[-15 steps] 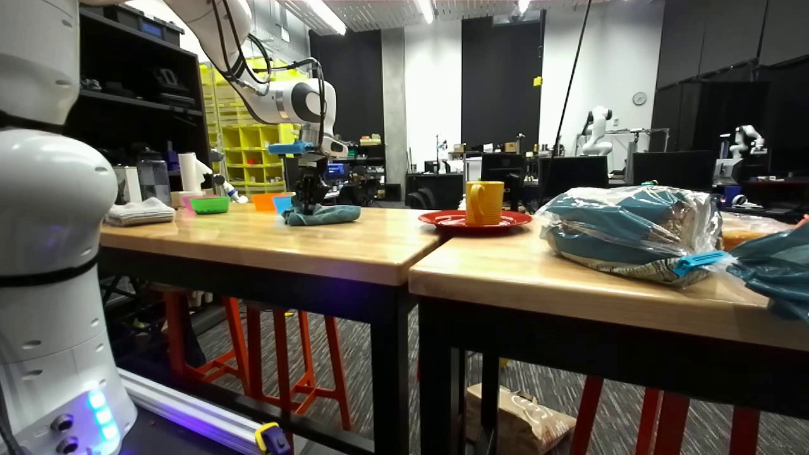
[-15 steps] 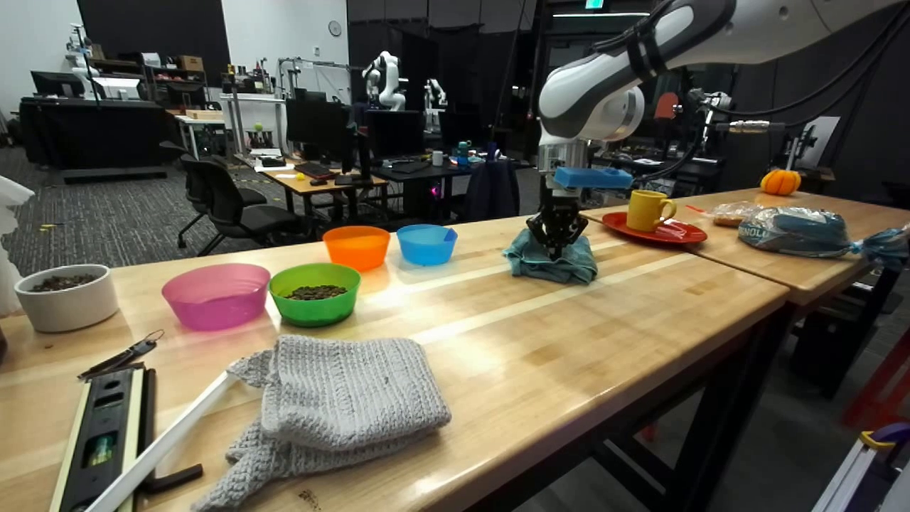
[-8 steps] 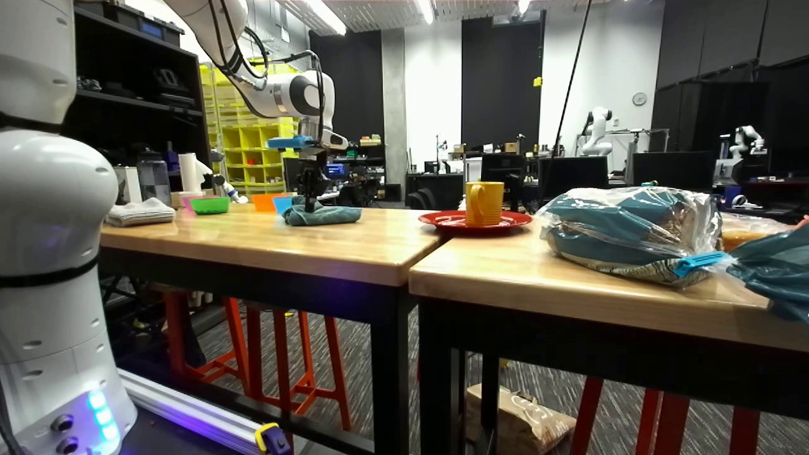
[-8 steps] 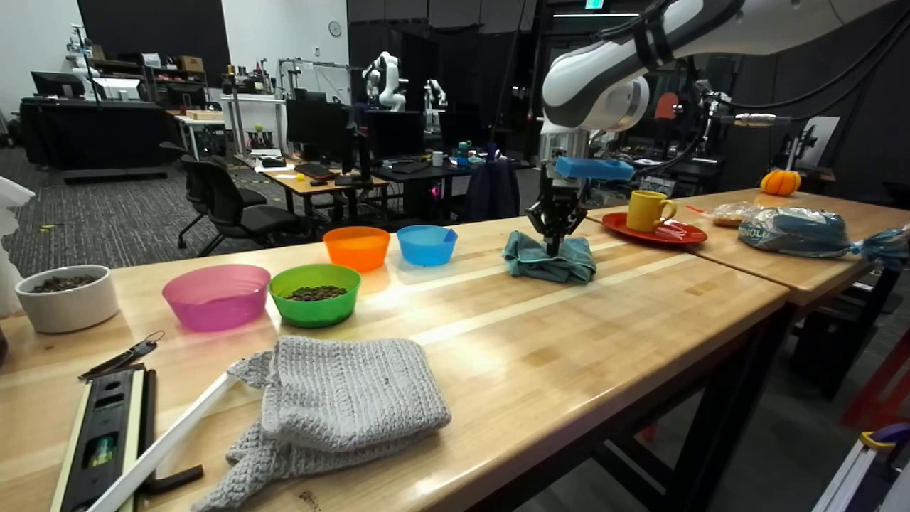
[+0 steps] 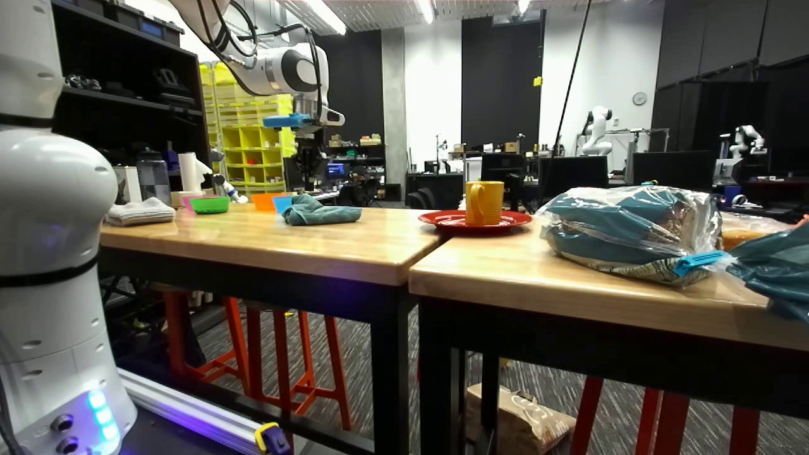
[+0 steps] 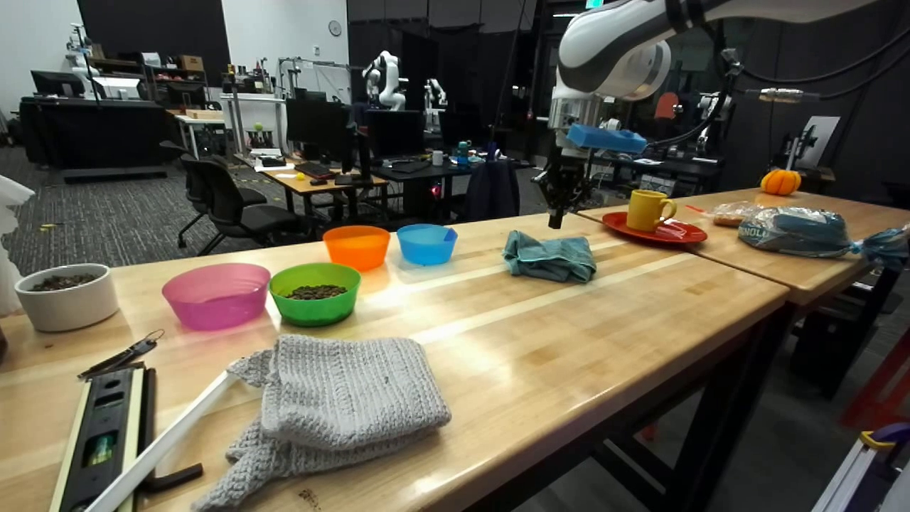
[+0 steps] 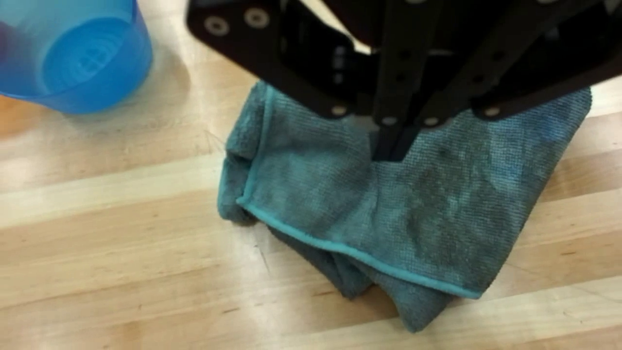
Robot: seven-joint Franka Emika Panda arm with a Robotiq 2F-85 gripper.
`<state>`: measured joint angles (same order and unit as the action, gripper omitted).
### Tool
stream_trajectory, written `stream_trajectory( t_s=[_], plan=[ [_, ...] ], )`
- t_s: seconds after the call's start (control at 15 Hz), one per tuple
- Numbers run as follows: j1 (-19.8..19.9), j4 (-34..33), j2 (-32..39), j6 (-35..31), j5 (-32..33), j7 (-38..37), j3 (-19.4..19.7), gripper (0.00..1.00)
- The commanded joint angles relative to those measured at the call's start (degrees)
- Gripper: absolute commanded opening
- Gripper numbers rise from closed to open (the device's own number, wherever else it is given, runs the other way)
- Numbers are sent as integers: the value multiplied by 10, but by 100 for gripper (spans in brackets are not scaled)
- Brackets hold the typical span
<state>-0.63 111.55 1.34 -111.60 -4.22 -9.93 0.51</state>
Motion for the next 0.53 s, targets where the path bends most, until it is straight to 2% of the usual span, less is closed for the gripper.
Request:
stream_trajectory(
  t_s=[0.0, 0.2, 0.47],
  plan=[
    [1, 9, -30, 13, 1, 23, -3, 29],
    [0, 18, -44, 19, -2, 40, -5, 46],
    [-1, 38, -65, 24, 0, 68, -7, 73]
  ],
)
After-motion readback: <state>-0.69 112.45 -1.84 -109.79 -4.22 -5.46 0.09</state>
